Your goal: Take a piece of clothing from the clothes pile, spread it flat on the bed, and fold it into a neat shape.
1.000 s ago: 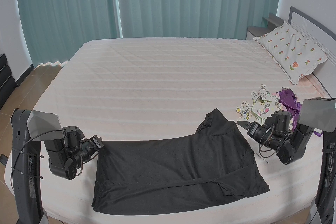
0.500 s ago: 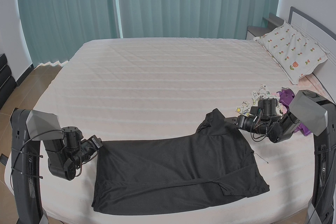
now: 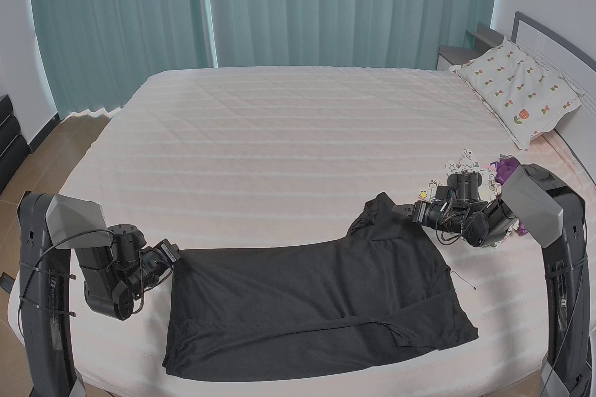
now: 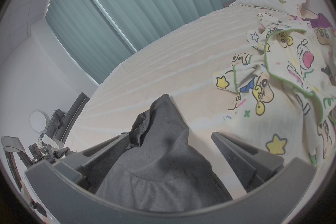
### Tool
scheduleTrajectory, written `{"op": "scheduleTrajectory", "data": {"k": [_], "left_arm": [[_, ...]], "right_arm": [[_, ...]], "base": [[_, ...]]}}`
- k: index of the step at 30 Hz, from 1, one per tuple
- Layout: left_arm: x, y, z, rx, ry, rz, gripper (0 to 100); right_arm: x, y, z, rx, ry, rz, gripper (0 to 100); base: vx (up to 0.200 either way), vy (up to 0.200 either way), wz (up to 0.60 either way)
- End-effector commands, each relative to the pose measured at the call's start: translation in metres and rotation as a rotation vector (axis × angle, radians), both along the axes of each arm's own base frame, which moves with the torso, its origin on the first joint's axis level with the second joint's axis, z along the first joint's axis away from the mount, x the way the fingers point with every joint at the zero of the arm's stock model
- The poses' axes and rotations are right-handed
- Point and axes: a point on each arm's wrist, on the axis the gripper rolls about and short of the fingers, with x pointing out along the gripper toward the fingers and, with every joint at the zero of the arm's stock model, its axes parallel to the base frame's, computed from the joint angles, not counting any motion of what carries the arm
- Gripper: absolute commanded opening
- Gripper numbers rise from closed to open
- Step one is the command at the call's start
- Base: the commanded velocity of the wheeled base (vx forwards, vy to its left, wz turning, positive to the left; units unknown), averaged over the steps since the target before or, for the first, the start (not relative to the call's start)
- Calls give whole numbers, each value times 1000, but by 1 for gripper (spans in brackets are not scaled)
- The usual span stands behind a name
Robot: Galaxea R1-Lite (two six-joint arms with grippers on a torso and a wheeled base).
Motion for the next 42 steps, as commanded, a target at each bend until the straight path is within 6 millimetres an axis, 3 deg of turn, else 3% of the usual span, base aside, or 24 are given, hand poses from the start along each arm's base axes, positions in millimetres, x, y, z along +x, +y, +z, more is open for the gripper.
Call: {"op": "scheduleTrajectory", "data": {"k": [1, 2, 10, 20, 35, 42], "left_arm": [[0, 1, 0, 2, -1, 3, 0], [0, 1, 0, 0, 0, 4, 0], [0, 1, 0, 2, -1, 6, 0], [-3, 2, 4, 6, -42, 13, 0], [-8, 5, 10, 17, -86, 13, 0], [-20, 6, 25, 18, -93, 17, 0]], "right_arm": [[6, 2, -17, -3, 13, 0, 100], [7, 3, -20, -5, 11, -5, 0], [7, -3, -18, -9, 10, -25, 0], [-6, -15, 17, 29, -20, -66, 0], [-46, -19, 28, 78, -14, -59, 0], [-68, -25, 40, 93, -23, -45, 0]], "base": [[0, 0, 0], [0, 0, 0], [0, 0, 0], [0, 0, 0], [0, 0, 0], [0, 0, 0]]}}
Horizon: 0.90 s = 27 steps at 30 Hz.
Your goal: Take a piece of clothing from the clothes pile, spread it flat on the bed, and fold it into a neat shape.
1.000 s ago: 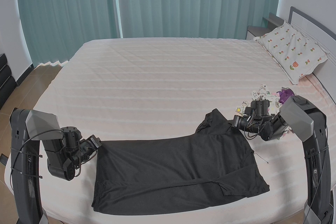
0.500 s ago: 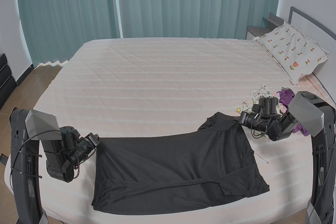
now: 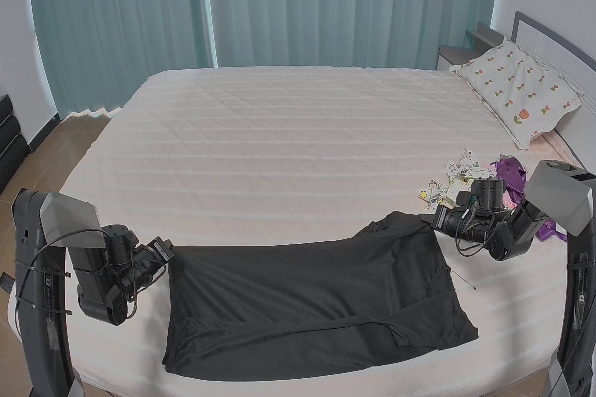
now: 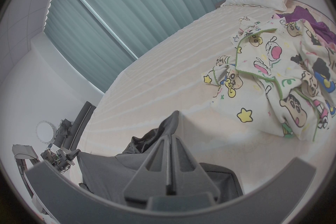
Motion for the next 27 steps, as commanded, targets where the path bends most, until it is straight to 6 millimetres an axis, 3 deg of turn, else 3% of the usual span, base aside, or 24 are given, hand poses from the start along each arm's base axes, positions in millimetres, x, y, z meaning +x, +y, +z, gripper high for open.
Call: {"op": "scheduleTrajectory", "data": {"k": [1, 10, 16, 22, 27], "left_arm": [[-10, 1, 16, -1, -21, 1, 0], [-10, 1, 17, 15, -26, -11, 0], [-14, -1, 26, 19, -38, -15, 0], [-28, 2, 32, 22, -15, -6, 0], [-56, 0, 20, 34, 106, -28, 0]], "right_arm": [[-15, -5, 17, 6, -23, -2, 0], [-39, -10, 16, 19, -45, 7, 0], [-63, -16, 4, 19, -30, -4, 0], [-80, -20, 0, 10, -19, -10, 0], [-102, -21, -7, -15, 14, 1, 0]], "base": [[0, 0, 0], [0, 0, 0], [0, 0, 0], [0, 0, 0], [0, 0, 0]]}}
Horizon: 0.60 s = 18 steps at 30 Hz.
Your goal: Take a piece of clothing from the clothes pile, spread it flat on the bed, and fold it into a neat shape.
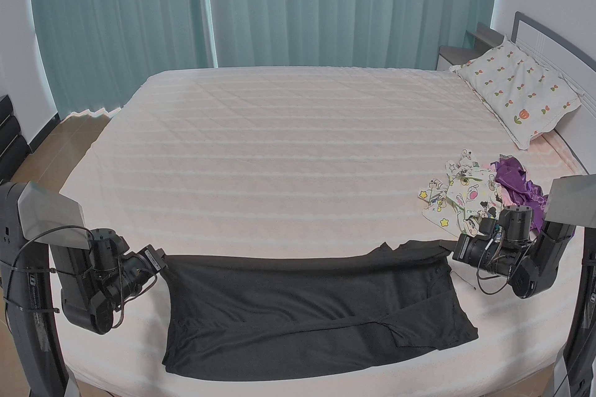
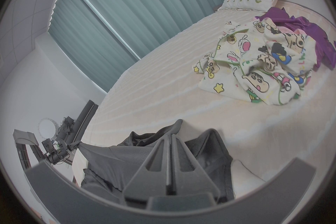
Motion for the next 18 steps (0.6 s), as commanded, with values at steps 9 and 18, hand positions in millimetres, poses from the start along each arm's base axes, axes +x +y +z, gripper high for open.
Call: {"op": "scheduleTrajectory", "data": {"k": [9, 18], "left_arm": [[-55, -16, -21, 24, 231, -82, 0], [-65, -24, -35, 30, 313, -119, 0]], "right_arm": [[-38, -4, -24, -37, 134, 10, 0], [-51, -6, -41, -70, 213, 21, 0]], "base": [[0, 0, 0], [0, 0, 0]]}}
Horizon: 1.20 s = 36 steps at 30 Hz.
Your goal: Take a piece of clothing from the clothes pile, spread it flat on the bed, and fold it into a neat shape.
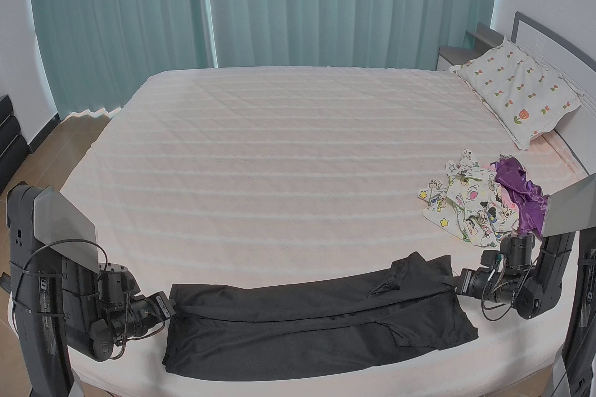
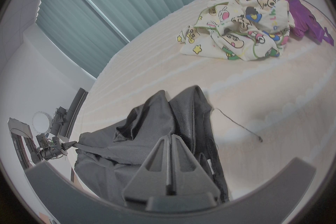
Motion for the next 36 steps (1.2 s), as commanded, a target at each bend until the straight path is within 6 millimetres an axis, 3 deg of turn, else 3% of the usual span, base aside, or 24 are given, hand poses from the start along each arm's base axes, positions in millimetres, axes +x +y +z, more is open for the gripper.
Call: {"op": "scheduleTrajectory", "data": {"k": [1, 4, 5, 10, 16, 19, 21, 23, 24, 27, 36], "left_arm": [[-4, -2, -9, 0, 36, -11, 0], [-4, -2, -9, -5, 38, -13, 0], [-5, -2, -9, -3, 41, -12, 100], [-13, 0, -4, -2, 55, -1, 100], [-26, 12, 25, -87, 2, 0, 100], [-28, 22, 40, -136, -47, 8, 100], [-28, 29, 48, -191, -83, 32, 100], [-27, 31, 50, -209, -88, 37, 100], [-26, 32, 51, -276, -83, 40, 100], [-26, 31, 49, -353, -58, 8, 100], [-20, 29, 38, -383, -24, -13, 100]], "right_arm": [[-7, -1, -11, -5, 47, 2, 0], [-6, -1, -14, -5, 41, 0, 0], [-6, -1, -13, -4, 36, -1, 100], [-9, -7, 0, 3, -18, -27, 100], [-3, -18, 30, 8, -147, -62, 100], [2, -14, 40, 37, -184, -63, 100], [8, 1, 44, 96, -182, -43, 100], [9, 7, 44, 112, -176, -33, 100], [13, 21, 38, 161, -140, -16, 100], [19, 33, 19, 169, -93, 9, 100], [33, 35, -5, 157, 5, 2, 100]], "base": [[0, 0, 0], [0, 0, 0], [0, 0, 0], [0, 0, 0], [0, 0, 0], [0, 0, 0], [0, 0, 0], [0, 0, 0], [0, 0, 0], [0, 0, 0], [0, 0, 0]]}}
